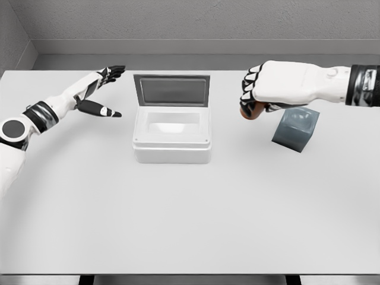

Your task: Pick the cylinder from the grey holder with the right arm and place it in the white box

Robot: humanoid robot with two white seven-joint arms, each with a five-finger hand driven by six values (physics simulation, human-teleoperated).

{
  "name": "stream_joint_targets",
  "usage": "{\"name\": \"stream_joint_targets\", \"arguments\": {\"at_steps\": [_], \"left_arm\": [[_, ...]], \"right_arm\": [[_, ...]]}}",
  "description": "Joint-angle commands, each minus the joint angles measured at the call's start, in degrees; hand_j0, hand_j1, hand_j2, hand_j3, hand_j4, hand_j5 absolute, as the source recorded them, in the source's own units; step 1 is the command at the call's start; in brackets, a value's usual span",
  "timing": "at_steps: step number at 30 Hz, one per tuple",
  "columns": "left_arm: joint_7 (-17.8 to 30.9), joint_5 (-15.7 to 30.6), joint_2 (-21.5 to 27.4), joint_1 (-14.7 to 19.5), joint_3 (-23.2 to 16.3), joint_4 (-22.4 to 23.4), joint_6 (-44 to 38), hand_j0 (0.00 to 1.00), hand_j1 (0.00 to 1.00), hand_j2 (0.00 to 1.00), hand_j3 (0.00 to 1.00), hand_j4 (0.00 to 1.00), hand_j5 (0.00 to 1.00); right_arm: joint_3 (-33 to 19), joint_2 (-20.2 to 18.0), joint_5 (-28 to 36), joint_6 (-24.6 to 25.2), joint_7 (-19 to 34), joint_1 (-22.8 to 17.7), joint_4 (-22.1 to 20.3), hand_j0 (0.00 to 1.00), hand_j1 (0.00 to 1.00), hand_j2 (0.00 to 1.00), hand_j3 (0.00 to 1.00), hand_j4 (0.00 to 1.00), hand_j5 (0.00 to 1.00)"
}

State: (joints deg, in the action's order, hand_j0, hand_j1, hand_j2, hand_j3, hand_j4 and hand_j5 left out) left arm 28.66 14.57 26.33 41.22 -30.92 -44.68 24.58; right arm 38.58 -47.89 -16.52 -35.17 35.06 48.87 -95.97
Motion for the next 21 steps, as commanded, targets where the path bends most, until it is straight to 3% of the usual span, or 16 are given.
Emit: {"name": "stream_joint_targets", "arguments": {"at_steps": [1, 21], "left_arm": [[0.0, 0.4, 0.0, 0.0, 0.1, -0.1, -0.1, 1.00, 1.00, 1.00, 1.00, 1.00, 1.00], [0.0, 0.3, 0.0, 0.0, 0.1, -0.1, -0.1, 1.00, 1.00, 1.00, 1.00, 1.00, 1.00]], "right_arm": [[0.0, 1.1, 0.3, 0.2, -0.1, 0.0, 0.0, 0.35, 0.35, 0.35, 0.35, 0.35, 0.35], [1.2, 6.9, 0.2, 0.2, -0.1, 0.2, 0.1, 0.36, 0.36, 0.36, 0.36, 0.36, 0.36]]}}
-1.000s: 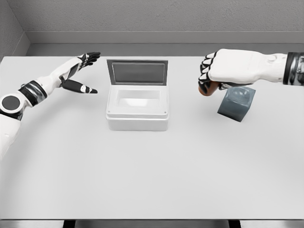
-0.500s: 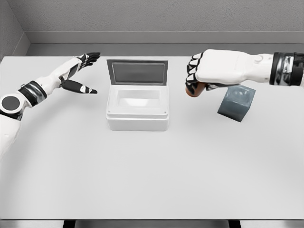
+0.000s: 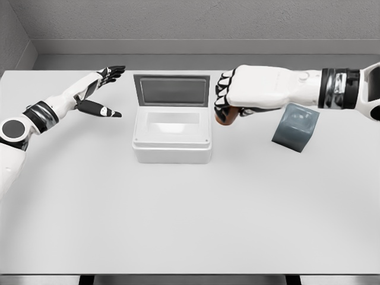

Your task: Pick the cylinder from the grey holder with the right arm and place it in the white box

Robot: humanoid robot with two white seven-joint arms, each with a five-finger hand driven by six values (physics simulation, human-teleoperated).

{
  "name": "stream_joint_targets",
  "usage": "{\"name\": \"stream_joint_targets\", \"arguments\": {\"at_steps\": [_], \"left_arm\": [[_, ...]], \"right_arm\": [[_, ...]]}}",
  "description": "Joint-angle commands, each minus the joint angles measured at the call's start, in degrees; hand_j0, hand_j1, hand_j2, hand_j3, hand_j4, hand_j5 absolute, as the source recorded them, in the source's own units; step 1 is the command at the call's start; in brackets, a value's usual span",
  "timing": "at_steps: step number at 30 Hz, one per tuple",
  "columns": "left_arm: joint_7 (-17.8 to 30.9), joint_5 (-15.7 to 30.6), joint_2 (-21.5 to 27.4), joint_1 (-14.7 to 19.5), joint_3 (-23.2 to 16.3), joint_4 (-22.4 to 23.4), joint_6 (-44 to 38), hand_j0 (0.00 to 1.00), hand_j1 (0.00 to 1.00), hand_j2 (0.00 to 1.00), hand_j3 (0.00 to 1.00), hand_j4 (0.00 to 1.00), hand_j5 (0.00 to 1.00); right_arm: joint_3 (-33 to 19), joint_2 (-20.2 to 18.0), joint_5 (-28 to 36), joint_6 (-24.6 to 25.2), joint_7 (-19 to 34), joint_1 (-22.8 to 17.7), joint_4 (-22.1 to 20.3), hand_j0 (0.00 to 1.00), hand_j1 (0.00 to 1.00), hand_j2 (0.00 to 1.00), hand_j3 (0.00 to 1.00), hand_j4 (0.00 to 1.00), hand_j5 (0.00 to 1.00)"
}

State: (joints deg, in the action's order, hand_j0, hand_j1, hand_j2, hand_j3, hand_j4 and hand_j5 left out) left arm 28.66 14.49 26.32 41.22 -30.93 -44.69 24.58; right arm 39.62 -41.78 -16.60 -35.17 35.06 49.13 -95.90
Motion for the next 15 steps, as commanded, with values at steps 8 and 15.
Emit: {"name": "stream_joint_targets", "arguments": {"at_steps": [8, 15], "left_arm": [[0.0, 0.4, 0.0, 0.0, 0.1, -0.1, -0.1, 1.00, 1.00, 1.00, 1.00, 1.00, 1.00], [0.0, 0.1, 0.0, 0.1, 0.0, 0.0, -0.1, 1.00, 1.00, 1.00, 1.00, 1.00, 1.00]], "right_arm": [[1.3, 1.3, 0.3, 0.2, -0.1, 0.6, 0.5, 0.36, 0.36, 0.36, 0.36, 0.36, 0.36], [1.7, 2.6, 0.0, 0.2, -0.1, 0.9, 1.0, 0.36, 0.36, 0.36, 0.36, 0.36, 0.36]]}}
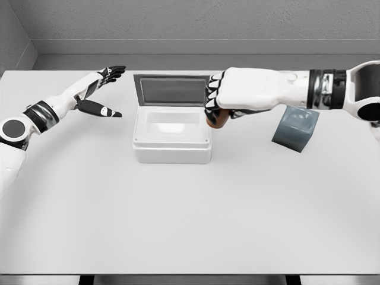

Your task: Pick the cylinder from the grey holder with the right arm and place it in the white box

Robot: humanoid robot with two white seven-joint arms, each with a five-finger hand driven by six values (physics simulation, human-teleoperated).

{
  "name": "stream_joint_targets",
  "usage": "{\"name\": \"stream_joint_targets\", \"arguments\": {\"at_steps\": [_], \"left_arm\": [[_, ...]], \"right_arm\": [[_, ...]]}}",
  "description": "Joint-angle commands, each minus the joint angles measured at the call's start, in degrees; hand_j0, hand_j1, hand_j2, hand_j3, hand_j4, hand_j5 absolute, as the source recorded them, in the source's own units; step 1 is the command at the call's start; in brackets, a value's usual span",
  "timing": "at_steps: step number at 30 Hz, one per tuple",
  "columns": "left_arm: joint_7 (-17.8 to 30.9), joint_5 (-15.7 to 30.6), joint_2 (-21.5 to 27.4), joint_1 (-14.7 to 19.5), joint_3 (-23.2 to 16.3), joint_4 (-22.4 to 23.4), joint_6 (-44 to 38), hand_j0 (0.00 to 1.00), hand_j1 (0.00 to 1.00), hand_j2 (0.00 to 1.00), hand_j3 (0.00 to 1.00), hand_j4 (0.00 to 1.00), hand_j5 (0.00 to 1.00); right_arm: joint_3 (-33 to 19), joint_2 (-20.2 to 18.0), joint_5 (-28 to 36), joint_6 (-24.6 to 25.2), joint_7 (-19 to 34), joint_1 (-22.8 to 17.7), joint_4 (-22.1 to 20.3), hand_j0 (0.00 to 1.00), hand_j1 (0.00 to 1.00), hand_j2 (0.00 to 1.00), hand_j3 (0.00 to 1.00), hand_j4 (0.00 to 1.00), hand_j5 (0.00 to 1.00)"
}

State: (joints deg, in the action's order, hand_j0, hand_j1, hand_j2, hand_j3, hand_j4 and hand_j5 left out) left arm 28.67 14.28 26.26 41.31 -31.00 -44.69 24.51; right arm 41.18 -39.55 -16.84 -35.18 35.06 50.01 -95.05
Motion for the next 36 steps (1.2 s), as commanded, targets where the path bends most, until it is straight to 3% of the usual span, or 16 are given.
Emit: {"name": "stream_joint_targets", "arguments": {"at_steps": [1, 9, 36], "left_arm": [[0.1, 0.3, 0.0, 0.0, 0.1, 0.0, -0.1, 1.00, 1.00, 1.00, 1.00, 1.00, 1.00], [0.0, 0.0, 0.0, 0.0, 0.1, 0.0, -0.1, 1.00, 1.00, 1.00, 1.00, 1.00, 1.00], [-0.1, 0.0, 0.2, -0.1, 0.0, 0.0, -0.1, 1.00, 1.00, 1.00, 1.00, 1.00, 1.00]], "right_arm": [[0.2, 0.9, 0.1, 0.2, -0.1, 0.0, 0.3, 0.36, 0.36, 0.36, 0.36, 0.36, 0.36], [1.3, 2.9, 0.0, 0.2, -0.1, 1.2, 2.0, 0.36, 0.36, 0.36, 0.36, 0.36, 0.36], [3.5, 9.0, -0.3, 0.2, -0.1, 3.6, 13.2, 0.41, 0.41, 0.41, 0.41, 0.41, 0.41]]}}
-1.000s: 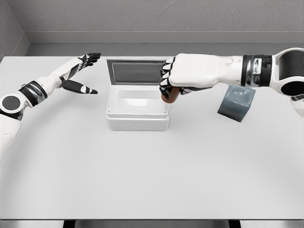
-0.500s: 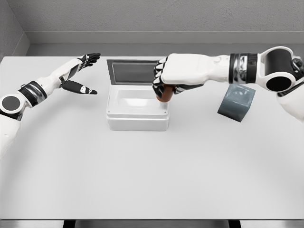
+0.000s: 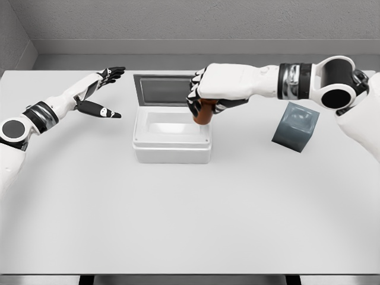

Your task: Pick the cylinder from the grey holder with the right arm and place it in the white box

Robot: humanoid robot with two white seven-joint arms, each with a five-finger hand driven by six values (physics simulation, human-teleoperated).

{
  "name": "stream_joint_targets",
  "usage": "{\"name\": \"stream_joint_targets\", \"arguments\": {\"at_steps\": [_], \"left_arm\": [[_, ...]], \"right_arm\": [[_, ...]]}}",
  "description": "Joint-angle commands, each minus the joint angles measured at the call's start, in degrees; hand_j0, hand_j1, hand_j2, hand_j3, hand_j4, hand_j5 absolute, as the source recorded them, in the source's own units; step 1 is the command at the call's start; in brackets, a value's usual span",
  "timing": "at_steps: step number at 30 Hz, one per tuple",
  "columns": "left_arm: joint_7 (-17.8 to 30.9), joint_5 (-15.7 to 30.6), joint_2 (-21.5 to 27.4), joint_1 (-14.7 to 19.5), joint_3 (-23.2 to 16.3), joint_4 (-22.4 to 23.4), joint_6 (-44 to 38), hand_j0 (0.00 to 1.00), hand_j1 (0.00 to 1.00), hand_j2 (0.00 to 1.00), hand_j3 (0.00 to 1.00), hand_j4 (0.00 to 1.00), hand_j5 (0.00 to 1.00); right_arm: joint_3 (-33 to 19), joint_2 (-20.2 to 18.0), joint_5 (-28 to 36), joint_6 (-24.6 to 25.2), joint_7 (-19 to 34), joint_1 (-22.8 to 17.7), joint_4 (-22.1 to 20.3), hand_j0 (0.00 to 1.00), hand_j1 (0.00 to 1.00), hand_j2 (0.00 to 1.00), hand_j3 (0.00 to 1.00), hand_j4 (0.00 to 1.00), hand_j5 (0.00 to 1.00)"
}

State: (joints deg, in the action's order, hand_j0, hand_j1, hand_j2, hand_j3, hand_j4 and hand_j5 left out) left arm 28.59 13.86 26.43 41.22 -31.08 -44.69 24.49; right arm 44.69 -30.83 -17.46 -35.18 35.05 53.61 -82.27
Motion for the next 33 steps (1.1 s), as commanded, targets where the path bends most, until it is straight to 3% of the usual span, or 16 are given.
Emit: {"name": "stream_joint_targets", "arguments": {"at_steps": [1, 5, 8, 14, 17, 19, 20, 22, 25, 31, 33], "left_arm": [[0.0, 0.4, 0.1, 0.0, 0.1, 0.0, -0.1, 1.00, 1.00, 1.00, 1.00, 1.00, 1.00], [0.1, 0.4, 0.0, 0.0, 0.0, -0.1, -0.1, 1.00, 1.00, 1.00, 1.00, 1.00, 1.00], [0.1, 0.4, 0.0, 0.0, -0.2, -0.1, -0.1, 1.00, 1.00, 1.00, 1.00, 1.00, 1.00], [0.1, 0.4, 0.1, 0.0, -0.2, -0.1, -0.1, 1.00, 1.00, 1.00, 1.00, 1.00, 1.00], [0.1, 0.4, 0.1, 0.0, -0.2, -0.1, -0.1, 1.00, 1.00, 1.00, 1.00, 1.00, 1.00], [0.1, 0.4, 0.2, 0.0, -0.2, -0.1, -0.1, 1.00, 1.00, 1.00, 1.00, 1.00, 1.00], [0.1, 0.4, 0.3, 0.0, -0.2, -0.1, -0.1, 1.00, 1.00, 1.00, 1.00, 1.00, 1.00], [0.1, 0.4, 0.5, 0.0, -0.2, -0.1, -0.1, 1.00, 1.00, 1.00, 1.00, 1.00, 1.00], [0.2, 0.5, 0.3, 0.4, -0.3, 0.3, -0.1, 1.00, 1.00, 1.00, 1.00, 1.00, 1.00], [3.9, 0.5, 0.3, 2.3, -0.7, 0.5, -0.1, 1.00, 1.00, 1.00, 1.00, 1.00, 1.00], [3.9, 0.7, 0.6, 4.7, -4.8, 1.5, -0.1, 1.00, 1.00, 1.00, 1.00, 1.00, 1.00]], "right_arm": [[0.0, 0.5, 0.3, 0.2, -0.1, 0.0, 0.7, 0.43, 0.43, 0.43, 0.43, 0.43, 0.43], [-0.7, 0.8, 0.3, 0.2, -0.1, 0.0, 1.2, 0.67, 0.67, 0.67, 0.67, 0.67, 0.67], [-0.8, 1.1, 0.3, 0.2, -0.1, 0.0, 1.4, 0.73, 0.73, 0.73, 0.73, 0.73, 0.73], [-0.9, 0.9, 0.4, 0.2, -0.1, 0.1, 1.8, 0.75, 0.75, 0.75, 0.75, 0.75, 0.75], [-2.6, 1.0, 0.4, 0.2, -0.1, 0.0, 1.6, 0.96, 0.96, 0.96, 0.96, 0.96, 0.96], [-7.6, 0.0, 1.1, 0.2, -0.1, -0.3, -1.7, 1.00, 1.00, 1.00, 1.00, 1.00, 1.00], [-9.8, -4.3, 3.5, 0.2, -0.1, -1.0, -6.5, 1.00, 1.00, 1.00, 1.00, 1.00, 1.00], [-10.9, -9.9, 8.5, 0.2, -0.1, -1.3, -9.8, 1.00, 1.00, 1.00, 1.00, 1.00, 1.00], [-11.0, -15.3, 11.6, 0.2, -0.1, -2.0, -11.5, 1.00, 1.00, 1.00, 1.00, 1.00, 1.00], [-10.9, -27.2, 12.4, 0.2, -0.1, -8.3, -13.1, 1.00, 1.00, 1.00, 1.00, 1.00, 1.00], [-10.9, -27.5, 12.4, 0.2, -0.1, -8.3, -13.1, 1.00, 1.00, 1.00, 1.00, 1.00, 1.00]]}}
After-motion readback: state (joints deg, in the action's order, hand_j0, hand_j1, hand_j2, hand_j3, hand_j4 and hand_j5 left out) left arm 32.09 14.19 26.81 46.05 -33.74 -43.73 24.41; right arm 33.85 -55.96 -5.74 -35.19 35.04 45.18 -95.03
